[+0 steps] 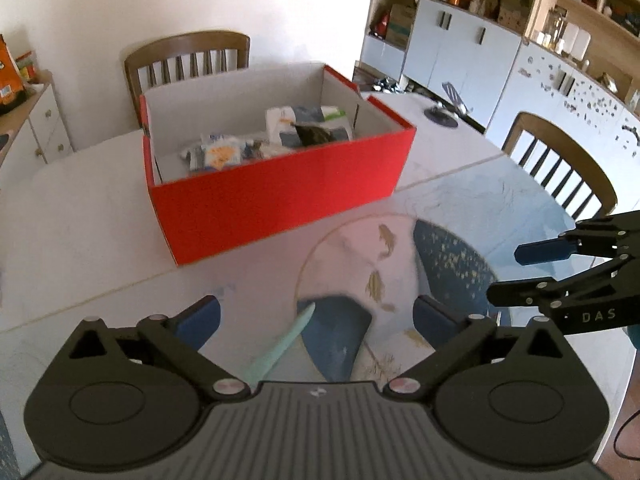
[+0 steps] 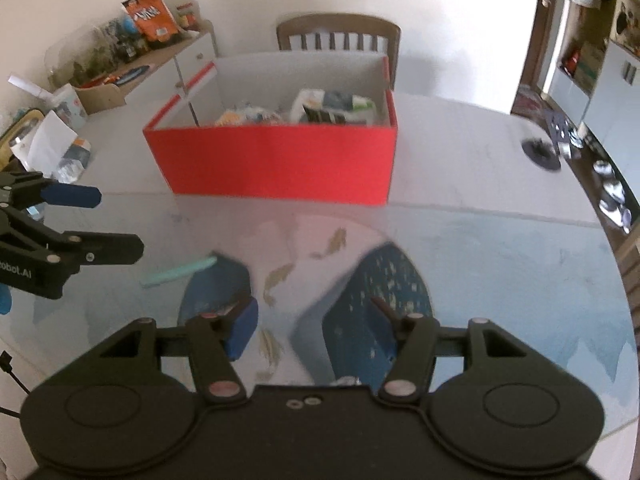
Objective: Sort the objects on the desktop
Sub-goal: 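Withdraw both open tools from the box toward the table mat, then grasp mint-green stick with left gripper while right gripper grasps white USB cable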
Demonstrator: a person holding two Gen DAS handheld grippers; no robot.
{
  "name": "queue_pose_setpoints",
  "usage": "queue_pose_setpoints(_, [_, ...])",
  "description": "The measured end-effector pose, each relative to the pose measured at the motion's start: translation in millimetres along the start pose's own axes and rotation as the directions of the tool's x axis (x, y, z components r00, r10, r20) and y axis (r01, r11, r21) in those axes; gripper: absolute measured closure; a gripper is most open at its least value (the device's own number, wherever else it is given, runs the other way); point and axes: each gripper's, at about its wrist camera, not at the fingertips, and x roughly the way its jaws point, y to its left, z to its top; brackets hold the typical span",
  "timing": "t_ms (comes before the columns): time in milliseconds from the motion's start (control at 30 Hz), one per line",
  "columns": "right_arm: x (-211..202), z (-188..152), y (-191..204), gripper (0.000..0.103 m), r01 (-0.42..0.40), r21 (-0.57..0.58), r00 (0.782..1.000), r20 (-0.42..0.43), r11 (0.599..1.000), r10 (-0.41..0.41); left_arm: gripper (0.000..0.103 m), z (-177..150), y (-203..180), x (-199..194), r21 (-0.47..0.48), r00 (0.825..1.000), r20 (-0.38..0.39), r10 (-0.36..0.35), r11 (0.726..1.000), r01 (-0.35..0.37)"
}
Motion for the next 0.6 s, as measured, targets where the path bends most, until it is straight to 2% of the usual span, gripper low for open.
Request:
queue_pose_setpoints(333, [11.5, -44.4, 4.1, 0.042, 0.021, 0.046, 0.998, -0.065, 0.999, -0.018, 0.000, -30.4, 6.9, 18.0, -0.019, 0.999, -0.032, -0.017, 1.000, 0.016])
queue_pose_setpoints(600, [18.4, -60.8, 6.6, 0.042, 0.025, 0.071, 0.995, -0.100, 0.997, -0.018, 0.000, -46.2, 8.3, 33.9, -0.008, 0.998, -0.052, -0.027, 1.000, 0.027])
